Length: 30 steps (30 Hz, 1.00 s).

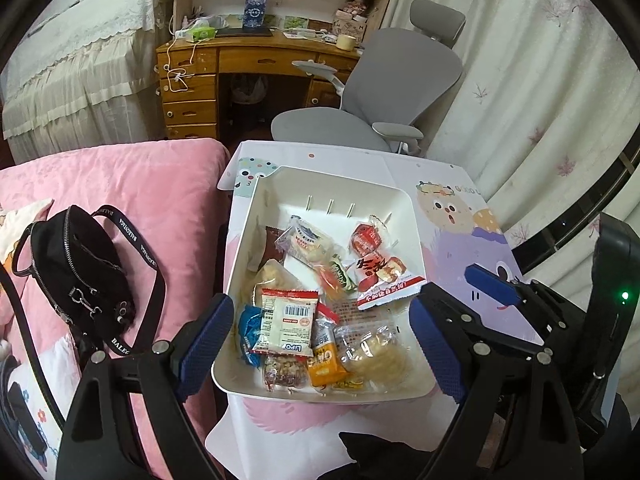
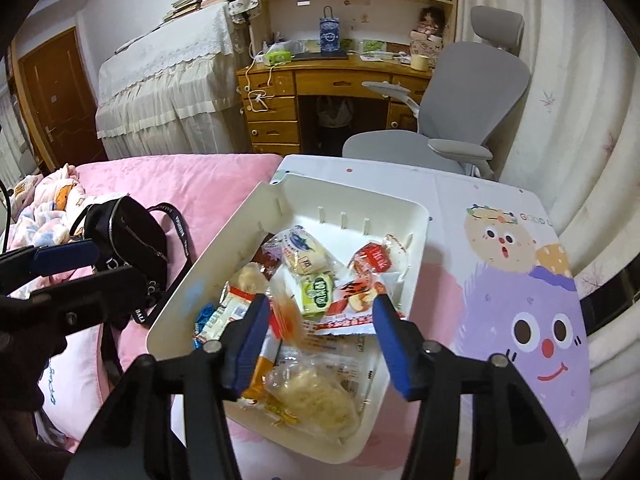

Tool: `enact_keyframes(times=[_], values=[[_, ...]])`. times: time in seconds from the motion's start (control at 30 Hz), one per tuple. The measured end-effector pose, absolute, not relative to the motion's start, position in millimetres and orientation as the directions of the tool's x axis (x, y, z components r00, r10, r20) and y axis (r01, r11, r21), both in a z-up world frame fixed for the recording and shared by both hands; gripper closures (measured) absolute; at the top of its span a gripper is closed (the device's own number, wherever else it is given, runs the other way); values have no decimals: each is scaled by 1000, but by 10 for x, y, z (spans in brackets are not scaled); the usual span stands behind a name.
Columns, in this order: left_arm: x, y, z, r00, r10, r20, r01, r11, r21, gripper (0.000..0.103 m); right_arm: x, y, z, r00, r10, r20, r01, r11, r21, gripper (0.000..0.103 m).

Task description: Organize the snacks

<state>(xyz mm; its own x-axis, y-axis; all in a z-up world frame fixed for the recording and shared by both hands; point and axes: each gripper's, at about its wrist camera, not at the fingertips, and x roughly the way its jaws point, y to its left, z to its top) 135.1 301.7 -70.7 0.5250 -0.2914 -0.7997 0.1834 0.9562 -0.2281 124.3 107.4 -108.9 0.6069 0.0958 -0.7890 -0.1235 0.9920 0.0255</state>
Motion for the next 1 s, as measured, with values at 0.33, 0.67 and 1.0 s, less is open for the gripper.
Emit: enact_keyframes(times=[0.33,0.67,1.0], values=[[1091,2386,-620,558,-227,-798,117,974,-196,14,1011,511,-1046,593,122,-796,-142,989,46,47],[580,1227,-652,532,-198,-823,83,980,-182,11,544,-481,-951,538,133,-832,-206,978,23,47],[242,456,-369,560,-185,-807,101,983,-155,11,158,-1456,-782,507,139,-851,-171,984,59,47]])
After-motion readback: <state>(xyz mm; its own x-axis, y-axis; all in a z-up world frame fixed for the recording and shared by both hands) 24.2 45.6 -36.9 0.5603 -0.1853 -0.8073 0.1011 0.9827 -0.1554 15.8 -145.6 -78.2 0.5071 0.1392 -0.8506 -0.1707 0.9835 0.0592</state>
